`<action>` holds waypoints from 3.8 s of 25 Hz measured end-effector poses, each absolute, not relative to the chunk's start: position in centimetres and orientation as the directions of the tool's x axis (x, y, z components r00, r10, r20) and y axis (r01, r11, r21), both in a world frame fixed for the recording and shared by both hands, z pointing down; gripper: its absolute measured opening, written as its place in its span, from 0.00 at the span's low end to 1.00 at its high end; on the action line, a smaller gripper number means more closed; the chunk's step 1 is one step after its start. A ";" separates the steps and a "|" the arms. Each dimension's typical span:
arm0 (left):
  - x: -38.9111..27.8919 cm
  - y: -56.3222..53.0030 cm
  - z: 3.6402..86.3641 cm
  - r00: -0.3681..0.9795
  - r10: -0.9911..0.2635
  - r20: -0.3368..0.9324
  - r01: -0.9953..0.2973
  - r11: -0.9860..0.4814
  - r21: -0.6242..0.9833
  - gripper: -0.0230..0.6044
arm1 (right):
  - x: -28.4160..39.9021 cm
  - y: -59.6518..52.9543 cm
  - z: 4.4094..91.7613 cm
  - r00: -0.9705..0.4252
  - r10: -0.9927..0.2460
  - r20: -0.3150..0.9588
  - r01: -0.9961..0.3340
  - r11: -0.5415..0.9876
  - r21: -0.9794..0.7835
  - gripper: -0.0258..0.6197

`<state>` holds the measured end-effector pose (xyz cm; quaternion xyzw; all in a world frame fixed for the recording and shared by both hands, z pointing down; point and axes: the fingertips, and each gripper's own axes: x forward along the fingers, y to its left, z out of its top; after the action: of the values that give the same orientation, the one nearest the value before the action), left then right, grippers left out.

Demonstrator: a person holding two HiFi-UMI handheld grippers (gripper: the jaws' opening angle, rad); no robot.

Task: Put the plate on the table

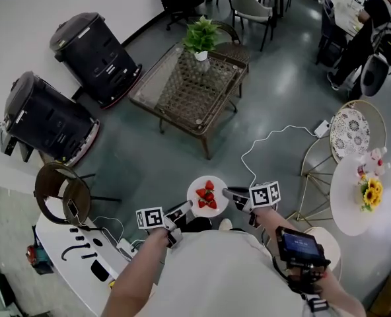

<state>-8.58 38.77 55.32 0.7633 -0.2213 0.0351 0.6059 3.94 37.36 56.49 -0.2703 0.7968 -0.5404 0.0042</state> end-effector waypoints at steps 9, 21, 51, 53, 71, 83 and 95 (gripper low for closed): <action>-8.7 31.5 56.6 0.921 -0.256 0.294 -0.343 -0.175 0.923 0.06 | 4.0 30.7 57.6 -0.827 -0.473 0.303 -0.449 0.232 -0.863 0.09; -13.2 17.5 56.1 0.925 -0.289 0.248 -0.307 -0.177 0.935 0.06 | -0.6 16.2 56.3 -0.830 -0.427 0.359 -0.493 0.259 -0.830 0.09; -10.4 -2.7 58.6 0.899 -0.273 0.342 -0.379 -0.097 0.920 0.06 | 2.1 -3.7 59.5 -0.841 -0.414 0.349 -0.461 0.209 -0.862 0.09; -9.4 -4.1 58.9 0.892 -0.275 0.360 -0.396 -0.088 0.914 0.06 | 3.1 -5.2 59.9 -0.845 -0.410 0.343 -0.450 0.200 -0.871 0.09; -5.0 -10.7 62.7 0.820 -0.331 0.468 -0.486 0.032 0.873 0.06 | 7.2 -13.0 64.2 -0.914 -0.216 0.342 -0.378 0.155 -0.913 0.09; -6.7 -11.1 66.1 0.789 -0.355 0.501 -0.493 0.122 0.862 0.06 | 5.4 -14.2 67.5 -0.911 -0.118 0.396 -0.409 0.132 -0.903 0.09; -7.6 -14.0 69.8 0.805 -0.327 0.495 -0.477 0.140 0.868 0.06 | 4.5 -16.8 70.9 -0.880 -0.110 0.462 -0.471 0.089 -0.877 0.09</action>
<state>-7.65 -14.04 69.79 0.6536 -0.3076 0.0545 0.6894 4.55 -16.78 70.89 -0.2005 0.7245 -0.6443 -0.1403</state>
